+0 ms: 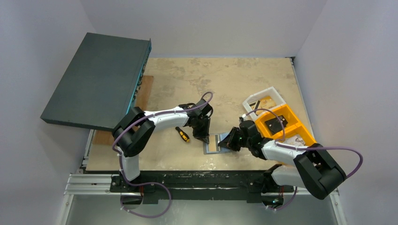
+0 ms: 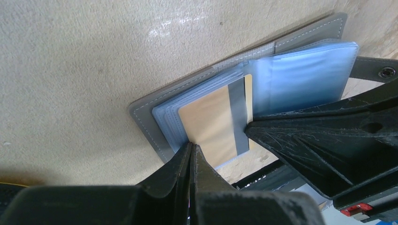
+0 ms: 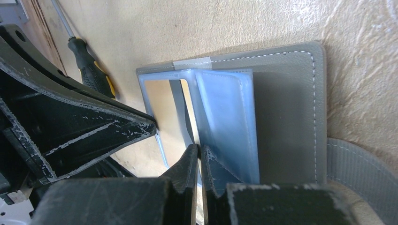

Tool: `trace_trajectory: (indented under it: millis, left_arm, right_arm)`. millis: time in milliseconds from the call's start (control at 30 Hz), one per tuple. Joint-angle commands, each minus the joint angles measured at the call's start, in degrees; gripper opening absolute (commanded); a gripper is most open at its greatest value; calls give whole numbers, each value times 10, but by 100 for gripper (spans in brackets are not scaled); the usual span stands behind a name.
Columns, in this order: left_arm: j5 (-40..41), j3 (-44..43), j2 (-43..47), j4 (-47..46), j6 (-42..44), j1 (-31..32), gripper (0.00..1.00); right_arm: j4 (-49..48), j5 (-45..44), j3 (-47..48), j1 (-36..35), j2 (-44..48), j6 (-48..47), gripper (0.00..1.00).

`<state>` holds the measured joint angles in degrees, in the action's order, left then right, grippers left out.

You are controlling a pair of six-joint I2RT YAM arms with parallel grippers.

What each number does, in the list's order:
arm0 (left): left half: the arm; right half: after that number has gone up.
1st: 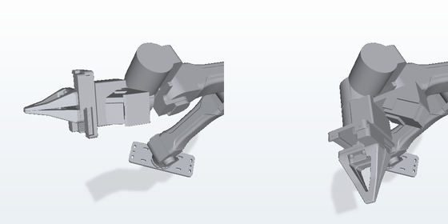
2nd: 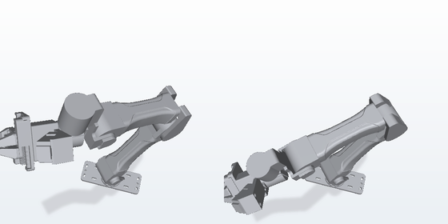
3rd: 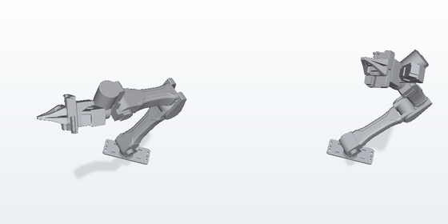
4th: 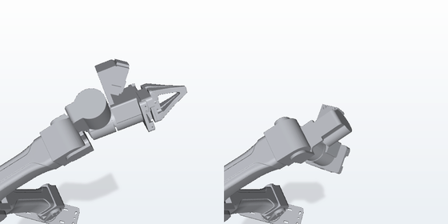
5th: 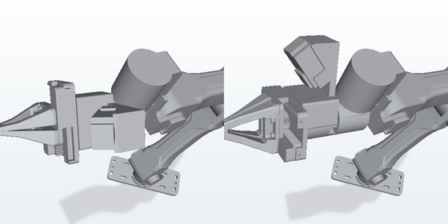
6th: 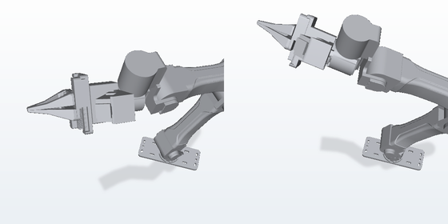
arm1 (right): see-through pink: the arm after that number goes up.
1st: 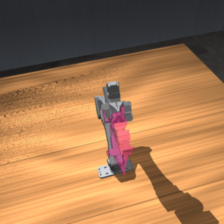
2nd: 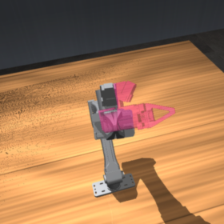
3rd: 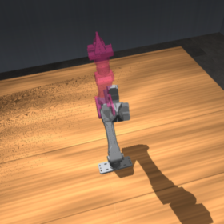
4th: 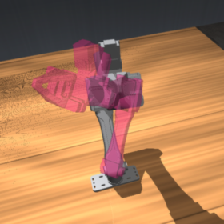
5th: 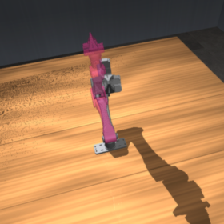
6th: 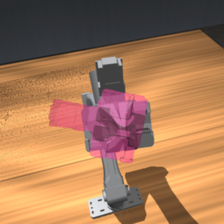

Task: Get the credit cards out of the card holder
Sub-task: Remove the credit card from the card holder.

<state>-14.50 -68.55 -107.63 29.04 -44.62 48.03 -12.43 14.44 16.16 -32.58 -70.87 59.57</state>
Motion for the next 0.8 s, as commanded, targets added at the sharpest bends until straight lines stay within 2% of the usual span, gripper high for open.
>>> trace_trajectory:
  millis: [0, 200, 433, 700, 767]
  left_arm:
    - [58, 0, -21, 44, -4, -1, 0]
    - [76, -2, -37, 65, -2, -6, 0]
    - [81, 4, -39, 66, -1, -15, 0]
    - [77, 2, -40, 65, 3, -15, 0]
    - [76, 0, -39, 66, 5, -16, 0]
  right_arm:
    - [35, -32, 11, 1, 8, -9, 0]
    - [48, -35, 6, 10, 17, -15, 0]
    - [52, -16, -12, 52, 41, -35, 0]
    - [21, 10, -21, 55, 24, -45, 0]
    - [9, 17, -25, 55, 13, -46, 5]
